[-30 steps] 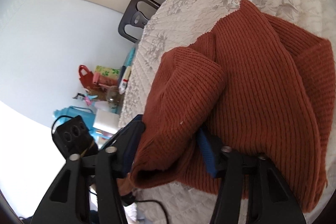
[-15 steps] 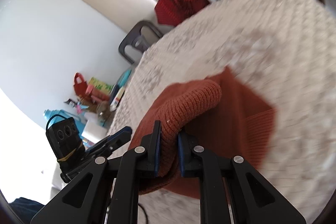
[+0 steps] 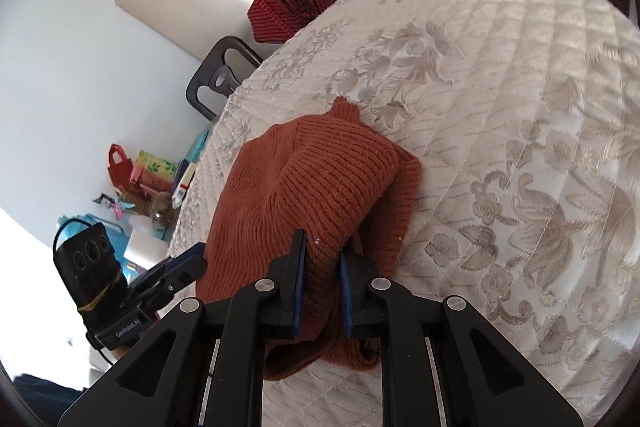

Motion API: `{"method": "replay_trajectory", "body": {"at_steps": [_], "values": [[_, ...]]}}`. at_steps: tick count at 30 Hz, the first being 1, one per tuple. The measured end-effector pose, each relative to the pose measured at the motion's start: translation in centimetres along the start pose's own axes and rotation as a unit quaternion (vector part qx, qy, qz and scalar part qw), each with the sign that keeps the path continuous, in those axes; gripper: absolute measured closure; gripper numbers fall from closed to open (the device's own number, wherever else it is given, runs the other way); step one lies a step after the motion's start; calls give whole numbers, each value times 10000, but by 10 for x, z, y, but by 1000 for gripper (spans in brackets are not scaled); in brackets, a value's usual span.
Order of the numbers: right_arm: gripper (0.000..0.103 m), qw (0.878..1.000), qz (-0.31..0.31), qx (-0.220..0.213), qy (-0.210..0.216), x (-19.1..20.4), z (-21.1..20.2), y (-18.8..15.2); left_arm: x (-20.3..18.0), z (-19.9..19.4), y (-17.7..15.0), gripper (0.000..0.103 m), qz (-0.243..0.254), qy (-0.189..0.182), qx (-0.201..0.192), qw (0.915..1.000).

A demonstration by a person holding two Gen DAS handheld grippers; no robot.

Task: Fold small clothes

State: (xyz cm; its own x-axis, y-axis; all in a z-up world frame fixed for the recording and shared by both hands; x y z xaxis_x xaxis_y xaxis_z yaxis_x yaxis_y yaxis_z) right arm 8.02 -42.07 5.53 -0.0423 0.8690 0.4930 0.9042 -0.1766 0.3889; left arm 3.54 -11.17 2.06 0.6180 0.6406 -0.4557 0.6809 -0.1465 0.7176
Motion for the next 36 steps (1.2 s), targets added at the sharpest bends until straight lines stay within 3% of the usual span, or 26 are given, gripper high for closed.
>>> {"method": "replay_trajectory", "body": {"at_steps": [5, 9, 14, 15, 16, 17, 27, 31, 36], "values": [[87, 9976, -252, -483, -418, 6, -27, 0, -10, -3, 8, 76, 138, -38, -96, 9999], [87, 9943, -760, -696, -285, 25, -50, -18, -26, 0, 0, 76, 408, -118, 57, 9991], [88, 9861, -1518, -414, -533, 38, -42, -49, -32, 6, -15, 76, 580, -140, 242, 9979], [91, 9849, -1549, -306, -709, 33, -34, -52, -29, 11, -17, 76, 504, -150, 286, 9982], [103, 9833, -1524, -185, -979, 25, -24, -52, -27, 17, -20, 76, 411, -182, 350, 9984], [103, 9812, -1520, -141, -1178, 19, -18, -52, -26, 21, -21, 76, 383, -167, 364, 9985], [103, 9812, -1510, -263, -1169, 19, -24, -47, -28, 10, -7, 76, 177, -235, 161, 9994], [101, 9839, -1454, -616, -840, 30, -38, -35, -22, 15, 16, 74, 232, 57, -26, 9997], [101, 9863, -1193, -598, -968, 25, -7, -9, 2, 39, 23, 74, 156, 609, 159, 9979]]}}
Point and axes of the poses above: each gripper's, at about its wrist camera, not at the fingertips, and z roughly the way its jaws point, x to its left, y to its top, the point moved 4 cm from there along z, roughly the way its jaws point, and after that the axes turned 14 degrees about -y, right-handed, at the moved point
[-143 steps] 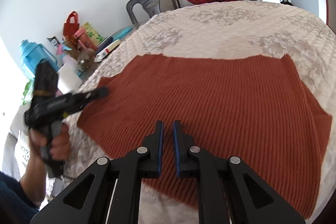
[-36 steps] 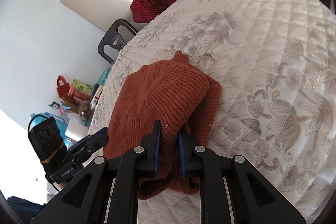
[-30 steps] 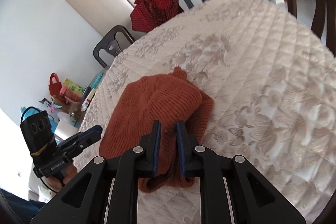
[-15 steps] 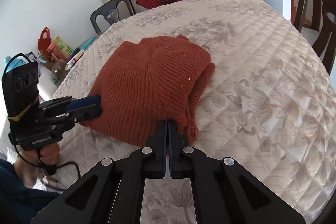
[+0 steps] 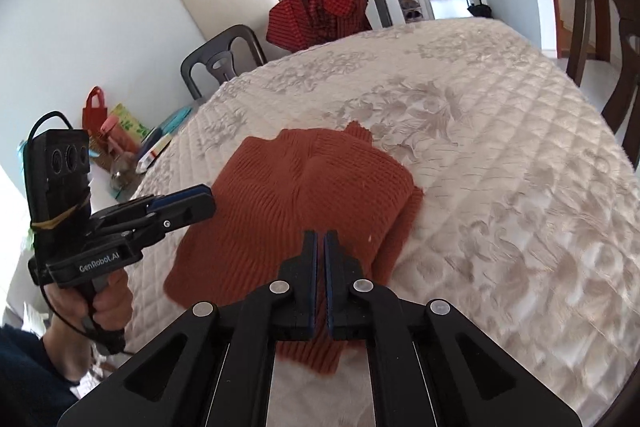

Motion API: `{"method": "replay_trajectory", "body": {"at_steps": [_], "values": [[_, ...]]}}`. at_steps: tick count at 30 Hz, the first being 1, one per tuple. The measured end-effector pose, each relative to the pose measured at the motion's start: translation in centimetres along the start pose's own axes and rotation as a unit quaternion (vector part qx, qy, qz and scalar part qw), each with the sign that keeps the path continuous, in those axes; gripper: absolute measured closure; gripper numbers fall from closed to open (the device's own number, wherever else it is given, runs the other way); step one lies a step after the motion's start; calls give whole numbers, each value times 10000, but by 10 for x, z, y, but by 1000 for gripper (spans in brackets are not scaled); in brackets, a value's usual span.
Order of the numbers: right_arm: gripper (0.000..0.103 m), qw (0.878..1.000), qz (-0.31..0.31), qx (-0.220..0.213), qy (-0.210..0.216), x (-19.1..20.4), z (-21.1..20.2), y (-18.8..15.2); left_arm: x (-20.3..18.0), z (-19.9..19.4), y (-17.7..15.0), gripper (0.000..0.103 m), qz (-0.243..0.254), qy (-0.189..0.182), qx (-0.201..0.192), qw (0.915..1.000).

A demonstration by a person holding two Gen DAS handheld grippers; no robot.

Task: Fold small clothes

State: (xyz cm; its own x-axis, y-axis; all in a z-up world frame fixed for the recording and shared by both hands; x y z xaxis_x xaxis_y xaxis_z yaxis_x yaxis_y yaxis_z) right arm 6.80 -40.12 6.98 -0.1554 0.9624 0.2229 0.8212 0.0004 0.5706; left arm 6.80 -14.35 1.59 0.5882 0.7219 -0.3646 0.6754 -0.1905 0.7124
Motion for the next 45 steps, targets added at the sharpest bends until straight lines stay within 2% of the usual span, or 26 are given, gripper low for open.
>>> {"method": "replay_trajectory", "body": {"at_steps": [2, 6, 9, 12, 14, 17, 26, 31, 39, 45], "values": [[101, 9998, 54, 137, -92, -4, 15, -1, 2, 4, -6, 74, 93, 92, 2, 9999], [101, 9999, 132, 88, -54, -5, 15, 4, -4, -1, -11, 74, 235, 247, -46, 9994], [101, 9999, 125, -27, -42, -3, 10, 12, 0, -6, 0, 74, 71, 78, -116, 9999], [101, 9995, 246, -128, -152, -8, 13, 23, 11, -3, 14, 74, 34, 307, -216, 9993], [101, 9993, 286, -100, -239, -12, 21, 28, 22, 5, 18, 74, -78, 417, -143, 9990], [101, 9980, 295, 119, -541, -19, 38, 26, 37, 22, 11, 73, -275, 584, 171, 9978], [101, 9986, 273, 56, -449, -22, 38, 22, 38, 21, 9, 73, -371, 565, 131, 9976], [100, 9980, 165, -50, -616, -18, 26, 23, 33, 8, 13, 73, -290, 677, 17, 9973], [100, 9976, -86, -466, -504, -2, -13, 16, 21, -16, 7, 73, -147, 838, -116, 9963], [100, 9964, -543, -420, -506, 17, -24, -2, 14, -29, -9, 73, -124, 898, -110, 9958]]}}
Point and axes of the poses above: each gripper's, at about its wrist camera, not at the fingertips, and z roughly the way its jaws point, x to its left, y to its top, the point moved 4 cm from there along z, roughly the way its jaws point, and after that the axes turned 14 degrees about -y, right-handed, at the moved point
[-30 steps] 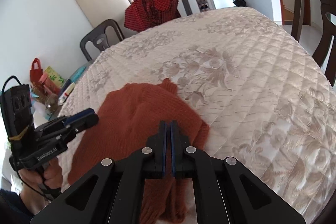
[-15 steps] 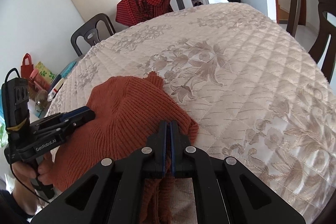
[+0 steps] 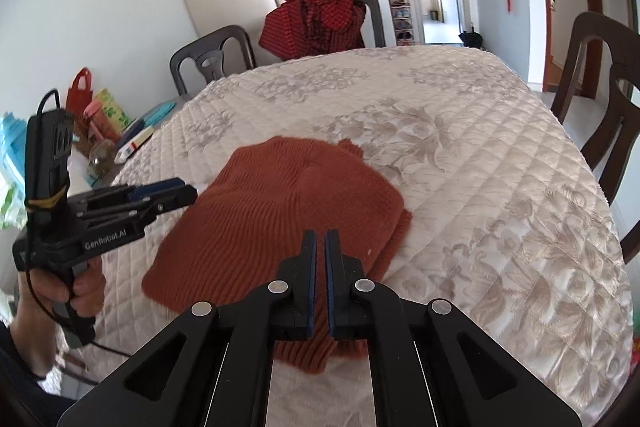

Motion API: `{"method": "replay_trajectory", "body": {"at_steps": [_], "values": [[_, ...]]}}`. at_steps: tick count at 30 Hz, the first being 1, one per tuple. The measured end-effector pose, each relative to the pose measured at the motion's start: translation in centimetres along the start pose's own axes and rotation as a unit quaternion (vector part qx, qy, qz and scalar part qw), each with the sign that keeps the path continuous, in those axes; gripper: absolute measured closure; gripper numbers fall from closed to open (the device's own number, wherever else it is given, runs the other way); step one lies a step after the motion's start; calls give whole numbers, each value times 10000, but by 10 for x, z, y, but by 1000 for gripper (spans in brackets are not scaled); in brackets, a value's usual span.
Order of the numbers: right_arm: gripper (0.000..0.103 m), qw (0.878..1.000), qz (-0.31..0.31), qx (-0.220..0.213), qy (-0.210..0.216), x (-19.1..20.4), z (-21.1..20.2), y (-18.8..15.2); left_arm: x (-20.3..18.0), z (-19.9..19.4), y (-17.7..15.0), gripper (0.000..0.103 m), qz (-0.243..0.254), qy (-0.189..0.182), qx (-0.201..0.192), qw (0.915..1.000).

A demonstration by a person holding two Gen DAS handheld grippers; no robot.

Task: Fold small clothes

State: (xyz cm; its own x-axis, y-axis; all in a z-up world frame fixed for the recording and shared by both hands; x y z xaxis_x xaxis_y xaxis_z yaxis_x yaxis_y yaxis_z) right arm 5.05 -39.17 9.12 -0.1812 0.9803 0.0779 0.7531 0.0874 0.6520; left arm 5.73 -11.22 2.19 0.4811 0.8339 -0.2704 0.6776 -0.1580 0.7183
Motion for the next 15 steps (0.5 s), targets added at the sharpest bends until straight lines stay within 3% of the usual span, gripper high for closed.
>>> {"method": "replay_trajectory", "body": {"at_steps": [5, 6, 8, 9, 15], "values": [[100, 9999, -45, 122, -14, -1, 0, -14, 1, -2, -7, 73, -30, -56, -23, 10000], [96, 9998, 93, 150, -27, -6, 3, -14, 2, -1, -7, 72, -57, -78, -26, 10000], [70, 9990, 406, 182, -3, -16, 6, -12, 5, 1, -5, 60, -134, -99, -62, 9998], [48, 9977, 643, 201, 66, -22, 10, -9, 7, 2, -5, 58, -192, -117, -85, 9997], [45, 9870, 1465, 460, 470, -40, 36, -4, 22, 12, -7, 51, -754, -550, -102, 9956]]}}
Point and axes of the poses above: each gripper's, at about its wrist camera, not at the fingertips, and z roughly the way its jaws point, x to its left, y to its top, the point moved 4 cm from there along z, roughly the way its jaws point, and after that the axes turned 14 degrees about -y, right-handed, at the moved point
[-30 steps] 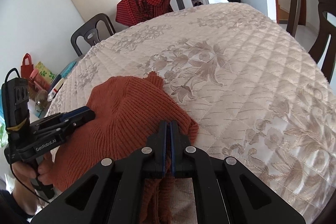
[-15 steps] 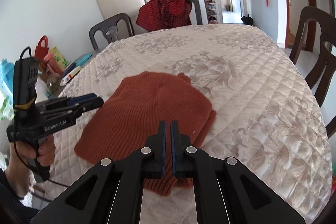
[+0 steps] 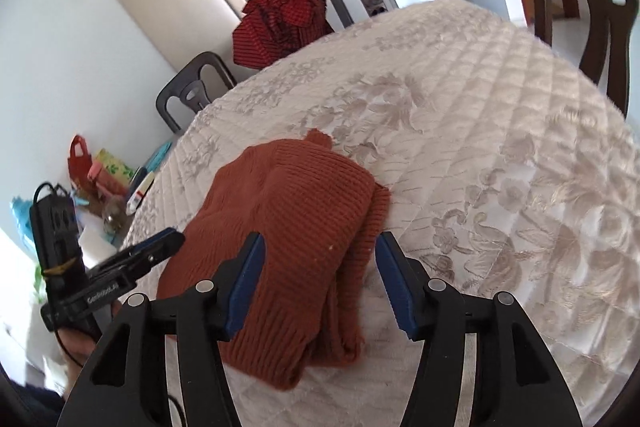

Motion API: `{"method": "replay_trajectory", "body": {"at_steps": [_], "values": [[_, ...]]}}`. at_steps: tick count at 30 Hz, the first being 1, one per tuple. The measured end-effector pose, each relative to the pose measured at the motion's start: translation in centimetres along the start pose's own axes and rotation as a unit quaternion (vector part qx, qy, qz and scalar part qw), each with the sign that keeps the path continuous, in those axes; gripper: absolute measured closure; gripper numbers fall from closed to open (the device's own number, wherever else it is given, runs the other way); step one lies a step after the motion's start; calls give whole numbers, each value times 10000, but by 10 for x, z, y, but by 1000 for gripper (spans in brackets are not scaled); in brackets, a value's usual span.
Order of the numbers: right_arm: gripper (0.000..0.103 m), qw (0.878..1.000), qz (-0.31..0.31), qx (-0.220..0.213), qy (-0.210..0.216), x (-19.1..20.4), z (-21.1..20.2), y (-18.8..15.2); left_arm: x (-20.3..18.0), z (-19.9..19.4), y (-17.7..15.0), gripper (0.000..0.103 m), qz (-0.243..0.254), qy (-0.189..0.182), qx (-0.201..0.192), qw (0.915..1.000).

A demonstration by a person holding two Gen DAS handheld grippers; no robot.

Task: Fold small clothes

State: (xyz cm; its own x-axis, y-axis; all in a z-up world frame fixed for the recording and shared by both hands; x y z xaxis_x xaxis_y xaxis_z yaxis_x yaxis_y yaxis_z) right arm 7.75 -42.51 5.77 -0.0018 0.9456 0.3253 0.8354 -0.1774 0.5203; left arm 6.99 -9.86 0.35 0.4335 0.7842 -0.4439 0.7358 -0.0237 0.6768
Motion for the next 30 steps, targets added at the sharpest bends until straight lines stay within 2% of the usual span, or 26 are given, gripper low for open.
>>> {"method": "replay_trajectory", "body": {"at_steps": [4, 12, 18, 25, 30], "values": [[45, 9995, 191, 246, 110, -4, 15, -2, 3, 4, -2, 47, -146, -184, 11, 9997], [45, 9977, 425, 294, 430, -6, 24, 6, 9, 18, -2, 42, -439, -550, 129, 9974], [45, 9974, 294, 350, 550, -4, 23, 4, 6, 18, -9, 42, -494, -633, 167, 9966], [64, 9952, 313, 509, 779, -4, 25, -3, 0, 23, -8, 43, -346, -568, 259, 9975], [71, 9954, 272, 490, 777, -2, 25, -2, -11, 25, -7, 53, -12, -367, 294, 9989]]}}
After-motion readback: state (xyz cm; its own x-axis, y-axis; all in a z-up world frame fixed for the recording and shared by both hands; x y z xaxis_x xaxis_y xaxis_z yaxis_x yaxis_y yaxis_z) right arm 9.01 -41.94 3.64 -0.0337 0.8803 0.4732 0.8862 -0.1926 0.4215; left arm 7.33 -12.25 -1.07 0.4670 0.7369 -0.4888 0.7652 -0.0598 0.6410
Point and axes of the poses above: each gripper's, at about its wrist camera, not at the fingertips, and z roughly the way its jaws point, x to its left, y to its top, the point moved 4 cm from there along z, roughly the way its jaws point, and after that the axes turned 14 degrees about -y, right-handed, at the moved point
